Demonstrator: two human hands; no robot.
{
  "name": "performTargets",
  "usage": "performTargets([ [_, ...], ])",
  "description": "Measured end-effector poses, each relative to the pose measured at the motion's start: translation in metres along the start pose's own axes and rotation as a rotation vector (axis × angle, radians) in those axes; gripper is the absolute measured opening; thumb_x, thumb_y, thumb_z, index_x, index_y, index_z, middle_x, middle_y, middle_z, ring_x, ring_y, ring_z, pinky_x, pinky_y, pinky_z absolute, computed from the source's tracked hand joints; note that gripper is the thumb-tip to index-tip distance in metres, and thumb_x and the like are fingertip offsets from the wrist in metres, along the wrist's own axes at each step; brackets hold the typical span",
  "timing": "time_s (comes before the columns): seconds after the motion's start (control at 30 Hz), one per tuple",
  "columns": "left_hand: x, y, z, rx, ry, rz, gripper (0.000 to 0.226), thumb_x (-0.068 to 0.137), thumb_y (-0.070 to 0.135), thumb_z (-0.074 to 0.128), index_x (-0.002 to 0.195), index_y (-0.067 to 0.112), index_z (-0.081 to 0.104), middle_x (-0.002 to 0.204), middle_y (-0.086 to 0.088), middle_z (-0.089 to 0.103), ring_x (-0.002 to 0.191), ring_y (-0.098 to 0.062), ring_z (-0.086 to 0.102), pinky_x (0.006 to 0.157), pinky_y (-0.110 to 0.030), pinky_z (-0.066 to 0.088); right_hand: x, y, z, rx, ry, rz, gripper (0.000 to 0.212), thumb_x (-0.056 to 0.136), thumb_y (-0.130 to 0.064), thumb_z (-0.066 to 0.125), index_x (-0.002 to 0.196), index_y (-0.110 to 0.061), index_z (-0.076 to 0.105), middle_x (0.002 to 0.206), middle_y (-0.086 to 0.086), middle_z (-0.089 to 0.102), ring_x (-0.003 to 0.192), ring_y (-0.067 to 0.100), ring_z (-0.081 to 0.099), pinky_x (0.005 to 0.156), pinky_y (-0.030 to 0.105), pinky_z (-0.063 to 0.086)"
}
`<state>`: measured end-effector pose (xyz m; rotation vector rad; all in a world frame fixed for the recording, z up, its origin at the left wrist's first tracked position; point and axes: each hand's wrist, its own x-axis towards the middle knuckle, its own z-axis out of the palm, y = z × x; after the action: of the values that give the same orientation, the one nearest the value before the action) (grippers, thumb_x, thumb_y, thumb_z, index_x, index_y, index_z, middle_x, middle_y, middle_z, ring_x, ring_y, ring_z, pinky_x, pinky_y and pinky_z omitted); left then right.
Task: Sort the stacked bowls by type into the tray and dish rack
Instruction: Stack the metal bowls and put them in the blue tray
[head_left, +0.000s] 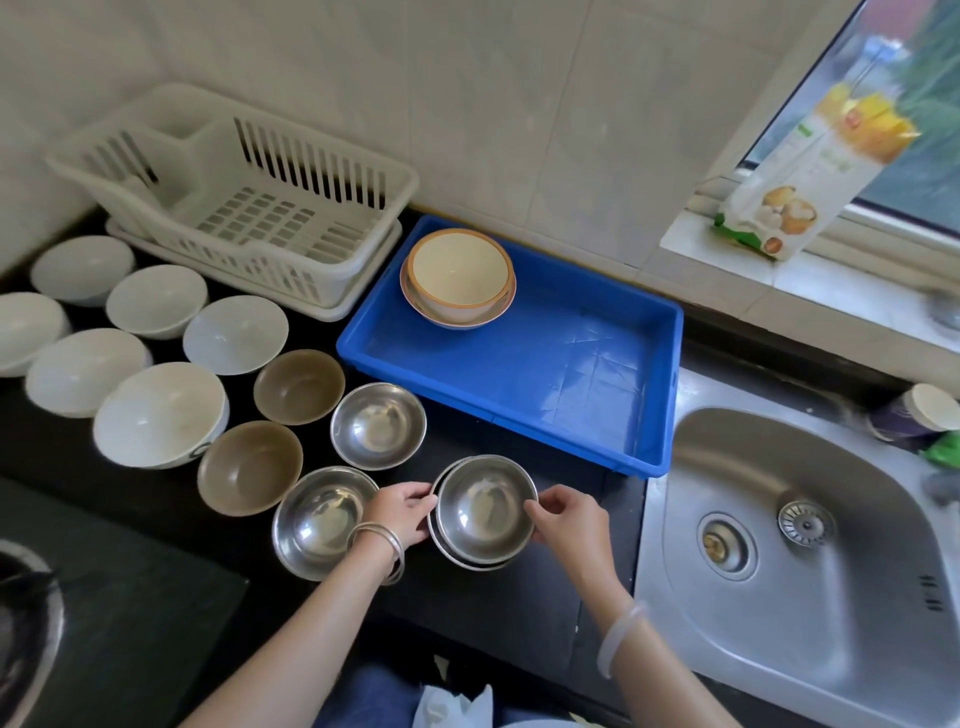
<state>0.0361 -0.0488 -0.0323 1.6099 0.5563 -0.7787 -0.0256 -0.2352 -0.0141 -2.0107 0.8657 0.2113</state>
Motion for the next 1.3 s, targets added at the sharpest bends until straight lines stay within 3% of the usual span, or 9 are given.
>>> performTargets([
  [0.13,-0.001,-0.002,0.000,-0.015,-0.027,-0.025,0.037,0.088,-0.001,0.053,0.125,0.001,0.052,0.121,-0.025,0.058,0.098,-0.025,0.055,0.072,-0.034,0.051,0.008,0.009,0.002,-0.019,0.023,0.024,0.012,0.080,-0.024,0.071,0.075,-0.019,0.061,0.075,0.000,0.068,0.072,0.022,0.068,0.071,0.035,0.056],
  [0.27,-0.003,-0.002,0.002,-0.059,-0.027,-0.037,0.038,0.088,-0.001,0.053,0.126,0.001,0.051,0.125,-0.025,0.055,0.107,-0.032,0.056,0.084,-0.040,0.049,0.015,0.016,0.004,0.137,-0.082,0.155,0.015,0.083,-0.027,0.072,0.093,-0.019,0.065,0.083,0.003,0.068,0.064,0.016,0.066,0.056,0.028,0.059],
  [0.4,-0.007,-0.001,0.004,-0.132,-0.058,-0.059,0.036,0.091,0.000,0.050,0.127,-0.001,0.049,0.123,-0.023,0.058,0.092,-0.027,0.059,0.076,-0.036,0.051,0.016,0.019,0.008,0.351,-0.180,0.246,0.012,0.085,-0.024,0.069,0.094,-0.016,0.072,0.082,0.008,0.072,0.060,0.013,0.068,0.055,0.027,0.058],
  [0.5,-0.008,0.000,0.004,-0.141,-0.070,-0.056,0.035,0.092,0.002,0.048,0.126,0.001,0.050,0.121,-0.021,0.060,0.083,-0.023,0.061,0.071,-0.032,0.052,0.018,0.019,0.008,0.384,-0.192,0.247,0.012,0.086,-0.022,0.069,0.094,-0.014,0.073,0.084,0.010,0.073,0.064,0.017,0.069,0.059,0.029,0.060],
  [0.6,-0.009,0.005,0.003,-0.124,-0.071,-0.025,0.035,0.092,0.002,0.048,0.126,0.002,0.051,0.119,-0.021,0.061,0.094,-0.026,0.059,0.077,-0.035,0.050,0.019,0.013,0.003,0.416,-0.203,0.219,0.007,0.086,-0.019,0.069,0.090,-0.017,0.073,0.079,0.007,0.076,0.066,0.018,0.073,0.057,0.027,0.058],
  [0.67,-0.009,0.015,0.002,-0.115,-0.084,0.025,0.033,0.091,0.003,0.050,0.124,0.004,0.053,0.109,-0.016,0.064,0.094,-0.023,0.061,0.070,-0.030,0.052,0.020,0.006,-0.004,0.451,-0.197,0.175,0.005,0.086,-0.020,0.069,0.088,-0.020,0.073,0.077,0.003,0.077,0.069,0.019,0.074,0.056,0.026,0.058],
  [0.87,0.001,0.068,0.006,-0.152,-0.103,0.148,0.010,0.089,0.010,0.056,0.098,0.015,0.059,0.091,0.001,0.065,0.081,-0.012,0.064,0.055,-0.020,0.055,0.040,-0.036,-0.035,0.506,-0.159,0.077,0.008,0.086,-0.023,0.068,0.085,-0.016,0.072,0.071,0.001,0.071,0.061,0.017,0.069,0.054,0.023,0.056],
  [1.1,0.025,0.136,0.046,-0.167,-0.151,0.166,0.022,0.094,0.012,0.047,0.115,0.014,0.055,0.101,-0.006,0.059,0.087,-0.023,0.059,0.079,-0.038,0.052,0.096,-0.074,-0.065,0.516,-0.107,0.042,0.007,0.087,-0.024,0.067,0.086,-0.017,0.067,0.088,0.008,0.065,0.063,0.023,0.063,0.055,0.024,0.058],
  [1.3,0.063,0.165,0.086,-0.271,-0.249,0.066,0.038,0.095,0.003,0.042,0.132,0.012,0.045,0.115,-0.012,0.053,0.091,-0.030,0.056,0.091,-0.048,0.046,0.152,-0.077,-0.081,0.533,-0.093,0.089,0.023,0.089,-0.026,0.065,0.107,-0.011,0.063,0.098,0.011,0.065,0.064,0.021,0.064,0.055,0.021,0.059],
])
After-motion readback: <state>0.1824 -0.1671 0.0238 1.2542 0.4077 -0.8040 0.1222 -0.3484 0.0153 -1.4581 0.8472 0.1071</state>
